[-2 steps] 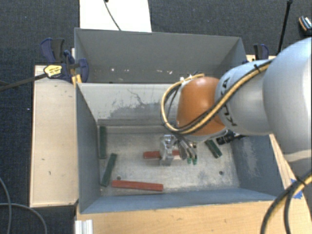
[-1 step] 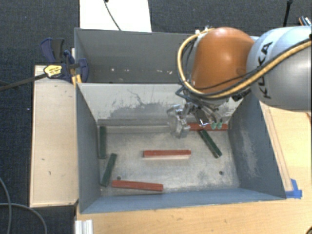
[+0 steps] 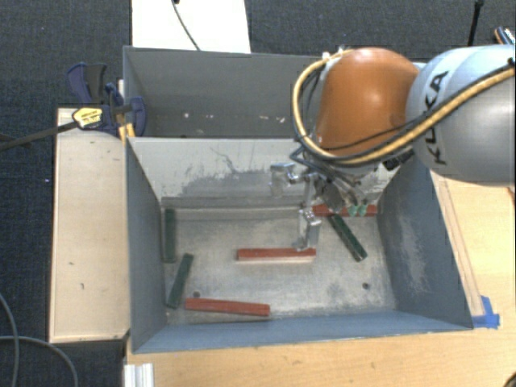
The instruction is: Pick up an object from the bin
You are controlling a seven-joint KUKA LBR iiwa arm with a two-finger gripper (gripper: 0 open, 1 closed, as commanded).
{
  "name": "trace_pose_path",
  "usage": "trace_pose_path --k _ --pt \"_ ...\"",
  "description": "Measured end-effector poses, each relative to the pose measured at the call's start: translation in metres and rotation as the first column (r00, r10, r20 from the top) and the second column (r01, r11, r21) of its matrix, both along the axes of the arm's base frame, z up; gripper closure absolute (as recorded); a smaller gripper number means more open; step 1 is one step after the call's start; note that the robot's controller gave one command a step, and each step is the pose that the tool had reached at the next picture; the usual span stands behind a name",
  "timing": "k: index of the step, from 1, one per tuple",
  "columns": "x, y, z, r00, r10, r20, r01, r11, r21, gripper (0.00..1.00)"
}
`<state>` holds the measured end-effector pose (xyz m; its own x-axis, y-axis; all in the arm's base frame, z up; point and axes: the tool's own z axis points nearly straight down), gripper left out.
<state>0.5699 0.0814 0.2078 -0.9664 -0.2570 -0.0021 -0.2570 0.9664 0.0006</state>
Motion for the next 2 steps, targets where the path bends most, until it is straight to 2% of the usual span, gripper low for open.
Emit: trace_pose_path --k 1,2 --pt "0.0000 -0.0209 -0.1416 0.993 0.117 -0.007 -0.117 0.993 0.000 0.00" --pt "0.0024 -0.0200 -0.1371 0.994 0.112 0.001 -0.112 0.994 0.000 1.00"
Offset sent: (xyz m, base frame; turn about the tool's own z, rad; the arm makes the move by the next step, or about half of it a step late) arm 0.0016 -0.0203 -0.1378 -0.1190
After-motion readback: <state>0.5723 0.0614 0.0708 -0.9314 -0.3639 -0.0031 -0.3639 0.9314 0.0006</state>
